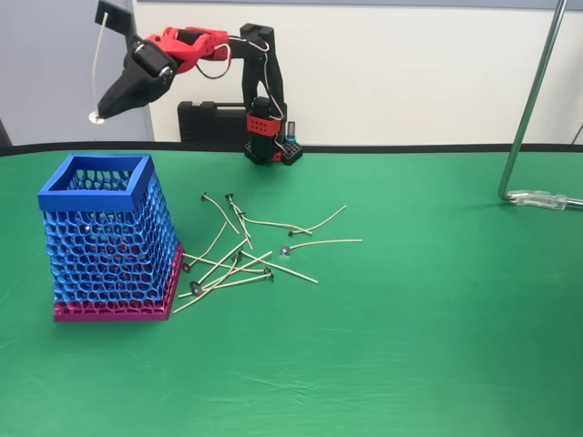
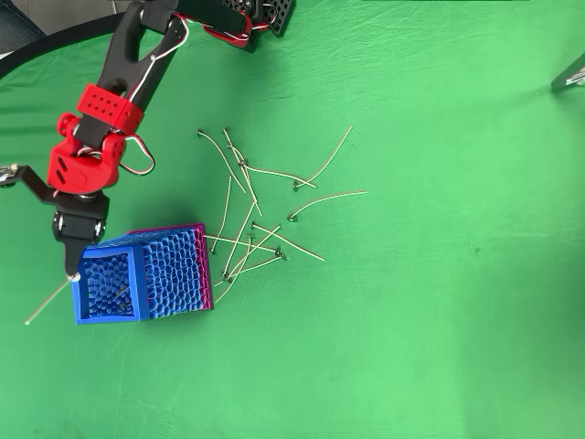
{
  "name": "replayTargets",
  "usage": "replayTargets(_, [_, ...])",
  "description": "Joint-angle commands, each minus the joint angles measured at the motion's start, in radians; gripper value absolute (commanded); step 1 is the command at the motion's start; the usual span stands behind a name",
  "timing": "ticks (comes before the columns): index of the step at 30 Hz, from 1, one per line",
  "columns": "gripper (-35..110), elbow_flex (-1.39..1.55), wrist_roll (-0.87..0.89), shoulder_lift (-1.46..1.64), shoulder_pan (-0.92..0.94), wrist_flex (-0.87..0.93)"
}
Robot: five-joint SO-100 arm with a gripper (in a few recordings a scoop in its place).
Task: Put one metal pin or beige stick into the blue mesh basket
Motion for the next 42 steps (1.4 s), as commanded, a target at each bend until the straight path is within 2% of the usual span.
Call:
replayTargets(1, [1,-0.028,0.008,0.009,-0.005,-0.035])
replayTargets(3, [1,-0.021,0.008,0.012,-0.005,-0.043])
replayTargets(6, [15,-0.021,0.014,0.017,-0.006,-0.043])
replayTargets(9, [22,-0.018,0.023,0.021,-0.003,-0.051])
replayTargets(21, [23,-0.054,0.028,0.017,0.003,-0.044])
replayTargets(26, [16,-0.015,0.021,0.055,-0.002,-0.046])
replayTargets(30, [1,0.097,0.035,0.147,-0.021,-0.057])
replayTargets(42, [1,0.667,0.081,0.684,-0.209,-0.025])
